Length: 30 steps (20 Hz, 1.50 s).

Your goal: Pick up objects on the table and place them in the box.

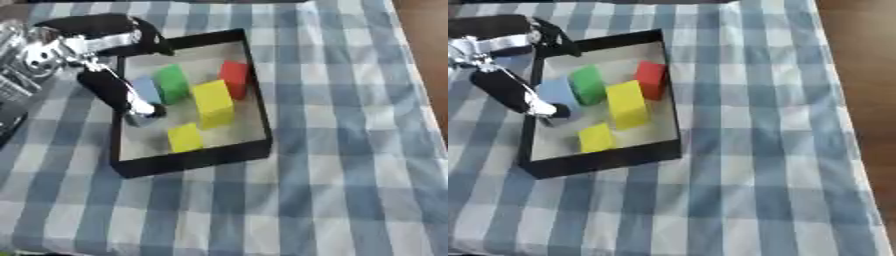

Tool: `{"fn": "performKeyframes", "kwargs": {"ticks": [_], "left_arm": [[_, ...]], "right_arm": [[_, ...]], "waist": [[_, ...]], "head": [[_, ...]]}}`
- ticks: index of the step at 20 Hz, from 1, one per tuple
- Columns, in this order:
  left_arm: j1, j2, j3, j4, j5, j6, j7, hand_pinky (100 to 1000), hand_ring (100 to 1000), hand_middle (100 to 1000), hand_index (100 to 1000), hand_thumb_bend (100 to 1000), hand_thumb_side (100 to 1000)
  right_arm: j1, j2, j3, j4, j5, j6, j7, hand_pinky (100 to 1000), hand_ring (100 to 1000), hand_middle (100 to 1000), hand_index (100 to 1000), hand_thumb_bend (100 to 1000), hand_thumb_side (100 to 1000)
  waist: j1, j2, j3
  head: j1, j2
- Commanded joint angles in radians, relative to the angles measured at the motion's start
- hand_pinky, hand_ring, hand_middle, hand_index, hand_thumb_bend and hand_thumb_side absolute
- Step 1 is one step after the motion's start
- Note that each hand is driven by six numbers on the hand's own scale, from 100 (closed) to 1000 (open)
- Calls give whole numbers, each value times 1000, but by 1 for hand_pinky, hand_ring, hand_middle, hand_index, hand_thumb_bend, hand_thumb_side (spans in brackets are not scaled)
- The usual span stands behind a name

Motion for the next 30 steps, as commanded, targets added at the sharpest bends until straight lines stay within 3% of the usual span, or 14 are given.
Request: {"fn": "performKeyframes", "kwargs": {"ticks": [1,6,11,22,30], "left_arm": [[31,99,104,-30,39,47,89,788,803,773,860,582,348],[65,148,183,89,85,56,101,808,823,793,893,700,389],[45,148,215,256,-5,31,48,817,831,801,899,735,364],[-137,43,215,735,-187,-9,25,845,855,814,909,846,334],[-223,-31,282,974,-307,-22,59,839,853,807,902,812,298]], "right_arm": [[-4,-14,-14,-18,6,-5,-4,947,727,720,835,100,535],[-6,-12,-14,-18,5,-7,-3,948,728,720,835,100,534],[-3,-11,-15,-18,4,-12,-4,948,728,720,835,100,533],[-15,-8,-3,-18,7,-5,10,949,727,720,835,100,534],[-25,-1,-1,-18,18,-4,17,949,726,719,834,100,535]], "waist": [[-15,3,2],[-19,5,-3],[-22,4,-17],[-16,12,-40],[-7,38,-74]], "head": [[-16,-15],[-57,-21],[-57,-24],[-12,-28],[35,-50]]}}
